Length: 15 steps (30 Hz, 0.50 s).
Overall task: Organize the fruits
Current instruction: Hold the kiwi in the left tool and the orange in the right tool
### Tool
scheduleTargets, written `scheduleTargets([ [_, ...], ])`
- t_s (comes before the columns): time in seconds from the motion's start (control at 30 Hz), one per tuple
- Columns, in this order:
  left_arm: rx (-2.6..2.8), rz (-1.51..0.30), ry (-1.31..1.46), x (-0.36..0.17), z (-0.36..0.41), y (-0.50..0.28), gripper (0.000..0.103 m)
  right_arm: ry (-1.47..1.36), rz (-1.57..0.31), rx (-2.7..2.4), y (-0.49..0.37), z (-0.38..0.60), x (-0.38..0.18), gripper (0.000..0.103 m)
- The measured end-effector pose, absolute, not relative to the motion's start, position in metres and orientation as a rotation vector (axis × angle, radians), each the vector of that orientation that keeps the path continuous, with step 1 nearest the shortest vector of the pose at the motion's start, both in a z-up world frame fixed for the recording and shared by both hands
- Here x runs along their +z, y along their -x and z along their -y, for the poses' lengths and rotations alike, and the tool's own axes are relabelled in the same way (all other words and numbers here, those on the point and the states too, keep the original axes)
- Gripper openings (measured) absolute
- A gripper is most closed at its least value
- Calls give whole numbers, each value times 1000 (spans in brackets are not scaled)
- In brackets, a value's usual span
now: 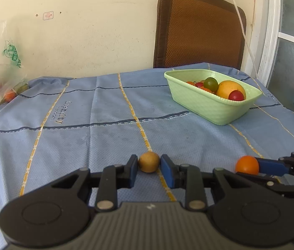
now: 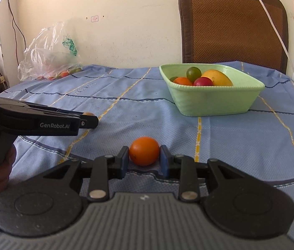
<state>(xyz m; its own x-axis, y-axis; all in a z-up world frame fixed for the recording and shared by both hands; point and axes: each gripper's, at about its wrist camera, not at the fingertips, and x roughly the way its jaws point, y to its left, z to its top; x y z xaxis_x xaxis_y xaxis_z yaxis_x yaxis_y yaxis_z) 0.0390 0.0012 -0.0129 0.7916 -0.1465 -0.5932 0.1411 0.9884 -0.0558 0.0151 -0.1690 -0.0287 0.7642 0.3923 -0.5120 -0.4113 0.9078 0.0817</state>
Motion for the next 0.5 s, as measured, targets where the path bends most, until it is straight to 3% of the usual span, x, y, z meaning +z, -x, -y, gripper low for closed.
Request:
scheduleTargets([
  [0.13, -156, -636, 13, -13, -3, -39, 27, 44, -546, 431, -12, 166, -29, 36],
  [0.23, -162, -632, 30, -13, -6, -38, 27, 35, -543, 437, -10, 167, -29, 42],
  [0.5, -176, -622, 85, -13, -14, -36, 28, 17, -529, 403, -9, 169, -29, 43],
])
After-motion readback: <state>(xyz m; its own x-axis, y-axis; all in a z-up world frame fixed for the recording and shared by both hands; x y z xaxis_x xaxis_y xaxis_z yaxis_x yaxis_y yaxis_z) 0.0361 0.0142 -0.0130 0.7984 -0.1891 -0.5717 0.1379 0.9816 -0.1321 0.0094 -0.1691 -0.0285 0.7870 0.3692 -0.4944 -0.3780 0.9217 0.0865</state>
